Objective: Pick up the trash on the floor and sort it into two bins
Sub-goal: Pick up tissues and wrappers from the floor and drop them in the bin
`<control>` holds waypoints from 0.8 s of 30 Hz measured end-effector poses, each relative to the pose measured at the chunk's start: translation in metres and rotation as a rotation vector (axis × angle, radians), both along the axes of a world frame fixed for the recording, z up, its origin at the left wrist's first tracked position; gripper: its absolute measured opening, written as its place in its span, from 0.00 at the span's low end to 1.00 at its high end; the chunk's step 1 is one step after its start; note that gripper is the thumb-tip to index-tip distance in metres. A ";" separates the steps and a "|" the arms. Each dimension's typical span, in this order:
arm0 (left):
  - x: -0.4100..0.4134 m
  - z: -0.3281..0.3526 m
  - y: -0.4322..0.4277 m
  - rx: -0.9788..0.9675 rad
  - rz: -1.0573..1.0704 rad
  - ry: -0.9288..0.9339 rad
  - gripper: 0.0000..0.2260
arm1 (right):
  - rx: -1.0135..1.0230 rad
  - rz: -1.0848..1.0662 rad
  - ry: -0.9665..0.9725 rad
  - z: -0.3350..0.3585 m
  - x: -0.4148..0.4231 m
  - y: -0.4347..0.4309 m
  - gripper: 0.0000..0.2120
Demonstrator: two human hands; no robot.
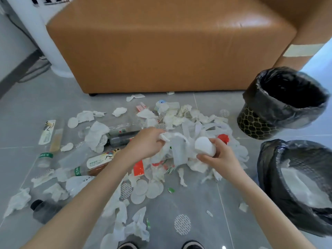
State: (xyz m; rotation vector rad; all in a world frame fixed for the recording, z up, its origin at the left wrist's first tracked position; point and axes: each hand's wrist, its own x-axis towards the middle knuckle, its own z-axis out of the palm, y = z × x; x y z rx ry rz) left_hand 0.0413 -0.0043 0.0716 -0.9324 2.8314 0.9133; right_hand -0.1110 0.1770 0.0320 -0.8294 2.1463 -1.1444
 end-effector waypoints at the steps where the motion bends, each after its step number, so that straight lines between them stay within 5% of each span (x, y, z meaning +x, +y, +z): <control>1: -0.012 0.010 0.007 -0.006 -0.033 -0.014 0.06 | -0.014 -0.027 0.011 0.006 -0.005 0.008 0.21; 15: -0.202 0.085 0.182 0.103 -0.391 -0.030 0.08 | -0.013 -0.628 0.068 0.048 -0.104 0.187 0.21; 17: -0.222 0.084 0.213 0.277 -0.320 0.021 0.06 | 0.029 -0.708 0.071 0.042 -0.116 0.211 0.24; 21: -0.231 0.065 0.246 0.888 -0.094 -0.022 0.28 | 0.070 -0.732 -0.049 0.031 -0.123 0.241 0.41; 24: -0.223 0.050 0.246 0.922 -0.127 -0.116 0.21 | 0.154 -0.712 -0.001 0.026 -0.122 0.256 0.42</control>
